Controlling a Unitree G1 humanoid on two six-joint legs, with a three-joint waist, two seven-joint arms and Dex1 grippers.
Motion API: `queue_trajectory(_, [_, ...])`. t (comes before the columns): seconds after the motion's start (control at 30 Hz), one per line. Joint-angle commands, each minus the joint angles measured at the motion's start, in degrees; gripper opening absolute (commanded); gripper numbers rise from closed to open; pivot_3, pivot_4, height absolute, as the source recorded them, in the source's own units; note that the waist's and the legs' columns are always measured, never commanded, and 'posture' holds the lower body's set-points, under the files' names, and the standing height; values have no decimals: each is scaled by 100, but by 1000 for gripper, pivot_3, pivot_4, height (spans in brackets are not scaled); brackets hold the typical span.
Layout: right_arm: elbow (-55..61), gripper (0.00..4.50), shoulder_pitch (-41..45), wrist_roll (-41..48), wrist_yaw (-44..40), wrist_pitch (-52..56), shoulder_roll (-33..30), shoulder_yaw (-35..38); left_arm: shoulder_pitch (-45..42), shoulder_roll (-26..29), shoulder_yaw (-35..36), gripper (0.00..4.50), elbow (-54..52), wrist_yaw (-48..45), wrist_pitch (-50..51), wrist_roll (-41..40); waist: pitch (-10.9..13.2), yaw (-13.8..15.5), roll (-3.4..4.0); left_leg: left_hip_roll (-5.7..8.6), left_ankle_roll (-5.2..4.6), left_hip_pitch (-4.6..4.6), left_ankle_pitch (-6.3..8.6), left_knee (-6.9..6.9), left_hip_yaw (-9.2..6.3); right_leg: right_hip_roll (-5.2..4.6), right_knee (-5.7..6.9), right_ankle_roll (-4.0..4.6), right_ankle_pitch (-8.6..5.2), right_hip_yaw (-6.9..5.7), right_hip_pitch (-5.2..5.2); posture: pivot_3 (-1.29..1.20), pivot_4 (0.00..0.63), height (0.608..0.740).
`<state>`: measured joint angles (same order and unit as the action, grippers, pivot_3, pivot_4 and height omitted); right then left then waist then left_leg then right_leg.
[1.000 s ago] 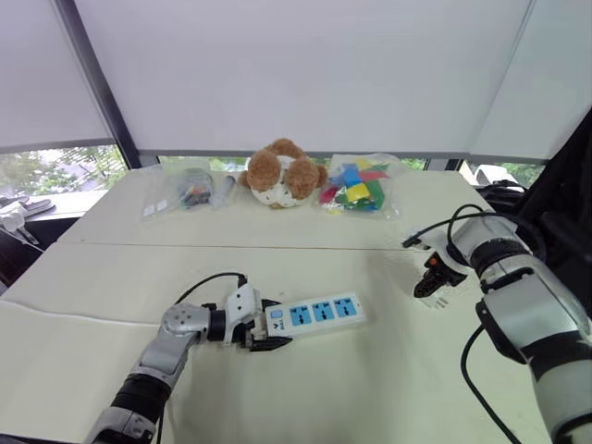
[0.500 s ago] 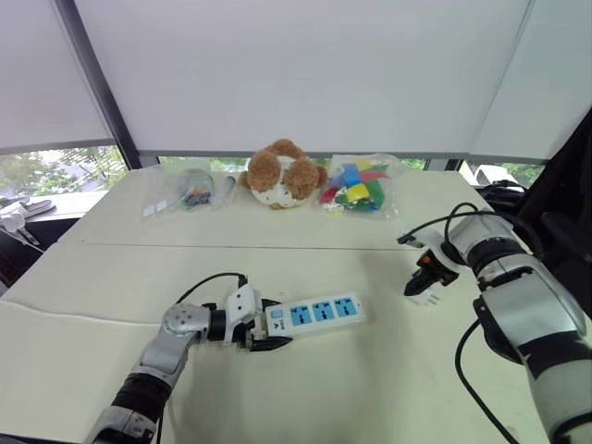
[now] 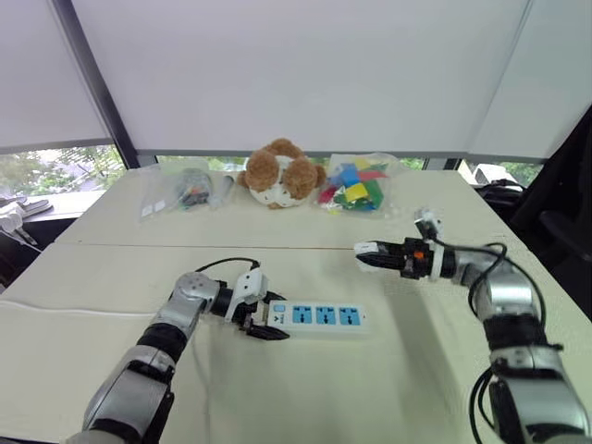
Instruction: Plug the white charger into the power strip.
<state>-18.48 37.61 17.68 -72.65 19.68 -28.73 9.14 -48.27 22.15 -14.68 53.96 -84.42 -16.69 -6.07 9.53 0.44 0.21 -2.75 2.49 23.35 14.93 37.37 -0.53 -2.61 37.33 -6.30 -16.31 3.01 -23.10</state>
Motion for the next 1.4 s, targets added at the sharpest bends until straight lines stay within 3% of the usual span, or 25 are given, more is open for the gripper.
queue_trajectory(0.03, [1045, 748, -449, 569, 347, 164, 207, 141, -75, 8, -163, 3062, 299, -356, -258, 317, 1, -12, -1, 0, 0, 0, 0, 0, 0, 0, 0, 0, 0, 0, 0, 0, 150, 739])
queue_trajectory(0.2, [1591, 748, -1172, 692, 446, -22, 446, -230, -144, 77, -191, 3062, 581, -516, -515, 416, -2, -27, -10, -1, -1, -2, 1, -4, -7, 6, -1, -1, -1, -1, 0, 0, 150, 739])
queue_trajectory(0.97, [1070, 748, -1697, 728, 685, -716, 784, -778, -260, 401, -205, 3062, 602, -807, -576, 474, -1, -143, -14, -6, -1, -5, 1, -11, -13, 14, 4, -2, -2, -1, -1, 0, 150, 739])
queue_trajectory(1.4, [-618, 748, -1502, 309, 382, -1859, 675, -1020, -264, 599, -400, 3062, 472, -808, -495, 333, -17, -176, -57, -15, -3, -61, 2, -24, -13, 25, 1, 1, -4, 3, 45, 0, 150, 739])
